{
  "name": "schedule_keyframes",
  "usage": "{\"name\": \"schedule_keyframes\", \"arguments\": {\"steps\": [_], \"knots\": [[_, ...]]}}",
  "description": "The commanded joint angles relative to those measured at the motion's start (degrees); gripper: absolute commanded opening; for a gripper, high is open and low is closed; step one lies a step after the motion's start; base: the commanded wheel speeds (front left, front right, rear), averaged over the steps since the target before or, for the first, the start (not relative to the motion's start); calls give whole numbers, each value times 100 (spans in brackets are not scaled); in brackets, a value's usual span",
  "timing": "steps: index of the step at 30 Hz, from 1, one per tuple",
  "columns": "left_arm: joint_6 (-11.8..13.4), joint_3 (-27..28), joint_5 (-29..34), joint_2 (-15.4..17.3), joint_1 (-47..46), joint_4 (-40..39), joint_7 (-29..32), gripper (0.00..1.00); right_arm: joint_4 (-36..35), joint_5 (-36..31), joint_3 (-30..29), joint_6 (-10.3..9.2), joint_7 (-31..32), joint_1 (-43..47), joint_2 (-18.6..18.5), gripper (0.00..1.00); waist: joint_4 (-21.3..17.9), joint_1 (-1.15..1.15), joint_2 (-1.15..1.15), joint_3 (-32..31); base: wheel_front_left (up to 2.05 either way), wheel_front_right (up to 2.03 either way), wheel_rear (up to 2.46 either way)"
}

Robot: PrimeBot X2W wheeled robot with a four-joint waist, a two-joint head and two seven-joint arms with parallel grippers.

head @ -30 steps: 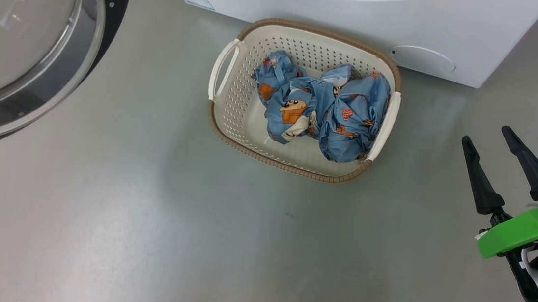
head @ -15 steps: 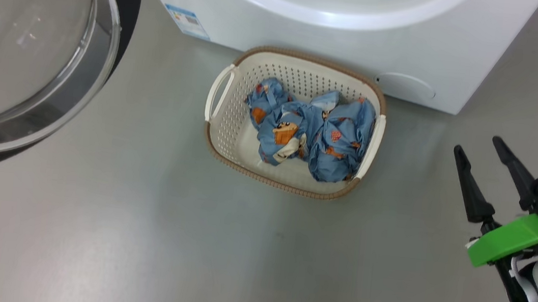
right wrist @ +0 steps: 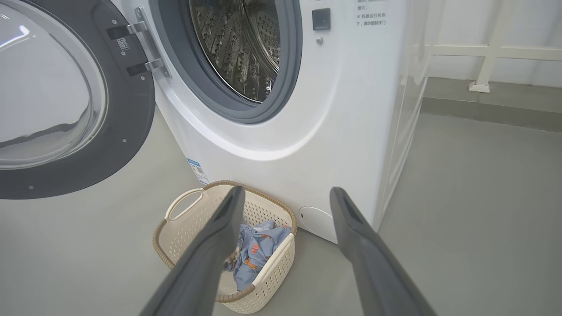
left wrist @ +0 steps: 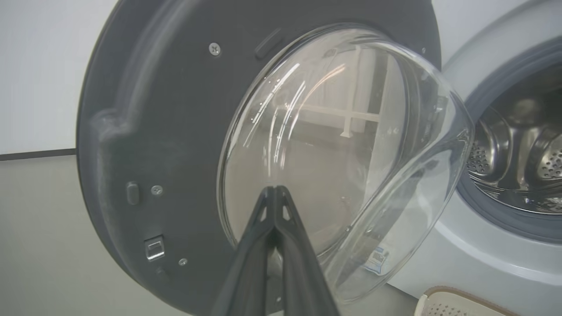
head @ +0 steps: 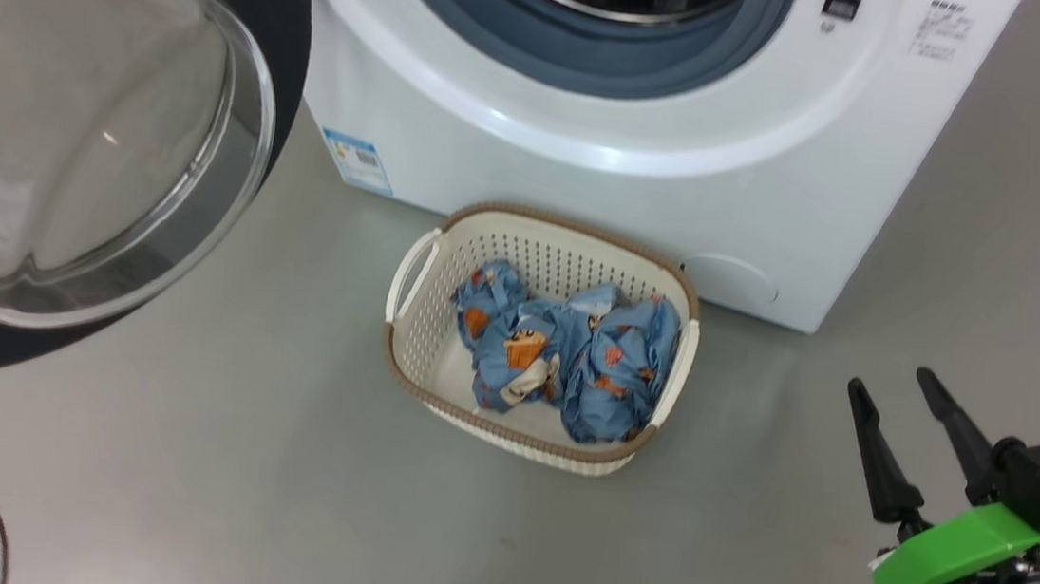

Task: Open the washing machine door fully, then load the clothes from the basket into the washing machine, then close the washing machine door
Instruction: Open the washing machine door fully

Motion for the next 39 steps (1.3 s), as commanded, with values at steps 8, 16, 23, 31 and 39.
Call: {"name": "schedule_keyframes", "arguments": {"steps": [8, 16, 23, 31, 39], "knots": [[4, -655, -411, 133, 1075, -1138, -29, 18, -238, 108, -50, 25, -69, 464, 114, 100, -393, 0, 0, -775, 0, 0, 0], [4, -1329, -707, 25, 1643, -1686, -29, 100, -293, 114, -119, 25, -69, 604, 185, 100, -855, 0, 0, -917, 0, 0, 0], [4, -1713, -964, 36, 1850, -1793, -29, 100, -335, 95, -139, 25, -69, 600, 199, 100, -1357, 0, 0, -903, 0, 0, 0], [4, -1932, -1180, 132, 1973, -1730, -29, 100, -355, 88, -162, 25, -69, 629, 210, 100, -1912, 0, 0, -937, 0, 0, 0], [4, -2063, -1218, 193, 2039, -1758, -29, 100, -359, 113, -172, 25, -69, 648, 200, 100, -2273, 0, 0, -936, 0, 0, 0]]}}
